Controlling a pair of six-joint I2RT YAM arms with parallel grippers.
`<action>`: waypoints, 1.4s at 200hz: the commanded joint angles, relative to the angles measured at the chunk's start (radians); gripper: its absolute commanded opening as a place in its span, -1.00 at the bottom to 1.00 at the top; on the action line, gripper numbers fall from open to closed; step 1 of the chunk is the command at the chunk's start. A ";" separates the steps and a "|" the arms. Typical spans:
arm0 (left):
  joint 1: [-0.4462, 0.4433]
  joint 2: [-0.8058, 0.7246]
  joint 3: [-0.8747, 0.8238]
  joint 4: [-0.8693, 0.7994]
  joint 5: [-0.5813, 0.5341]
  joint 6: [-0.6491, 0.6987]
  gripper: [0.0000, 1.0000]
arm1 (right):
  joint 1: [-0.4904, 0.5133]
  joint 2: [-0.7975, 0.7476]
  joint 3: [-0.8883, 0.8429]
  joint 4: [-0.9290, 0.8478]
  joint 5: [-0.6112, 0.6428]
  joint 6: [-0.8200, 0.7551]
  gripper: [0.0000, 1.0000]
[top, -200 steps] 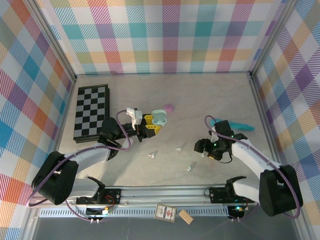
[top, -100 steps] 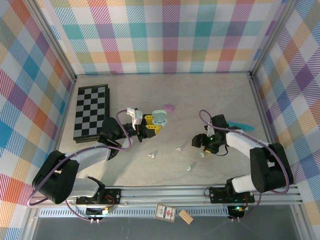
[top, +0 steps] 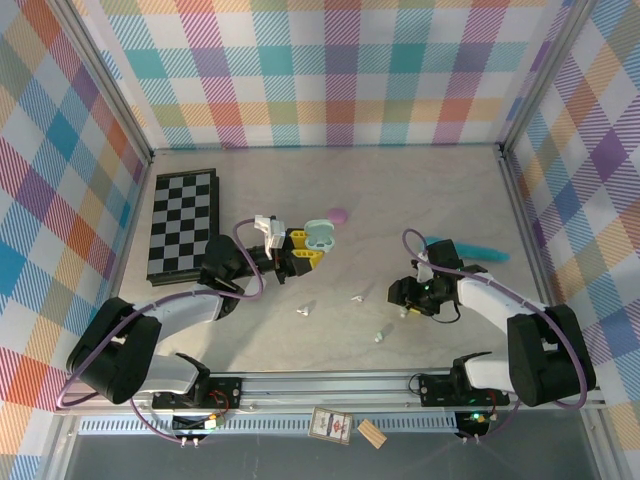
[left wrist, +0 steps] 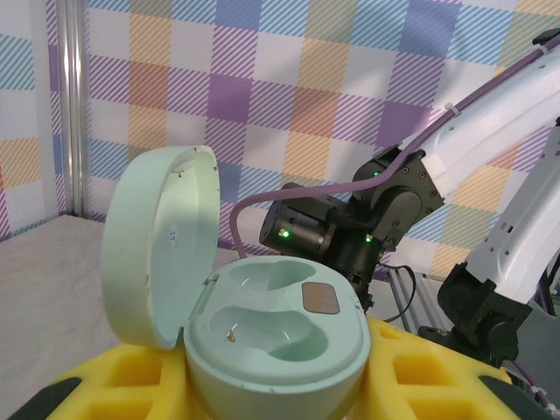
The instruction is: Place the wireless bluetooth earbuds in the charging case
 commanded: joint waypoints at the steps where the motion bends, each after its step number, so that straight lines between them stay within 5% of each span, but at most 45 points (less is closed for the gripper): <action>1: 0.008 -0.005 0.017 0.067 0.021 -0.016 -0.41 | 0.002 0.001 -0.013 0.010 -0.040 0.006 0.10; 30: 0.008 -0.014 0.013 0.050 0.019 -0.009 -0.41 | 0.002 -0.006 -0.018 0.006 -0.044 0.011 0.06; 80: 0.008 -0.005 0.022 0.051 0.024 -0.008 -0.41 | 0.003 0.008 -0.024 0.001 -0.003 0.010 0.28; 186: 0.008 0.004 0.031 0.053 0.025 -0.009 -0.41 | 0.002 -0.021 -0.049 -0.018 -0.070 0.027 -0.22; 280: 0.008 0.002 0.030 0.053 0.026 -0.011 -0.41 | 0.003 0.044 -0.052 0.001 -0.070 0.014 -0.37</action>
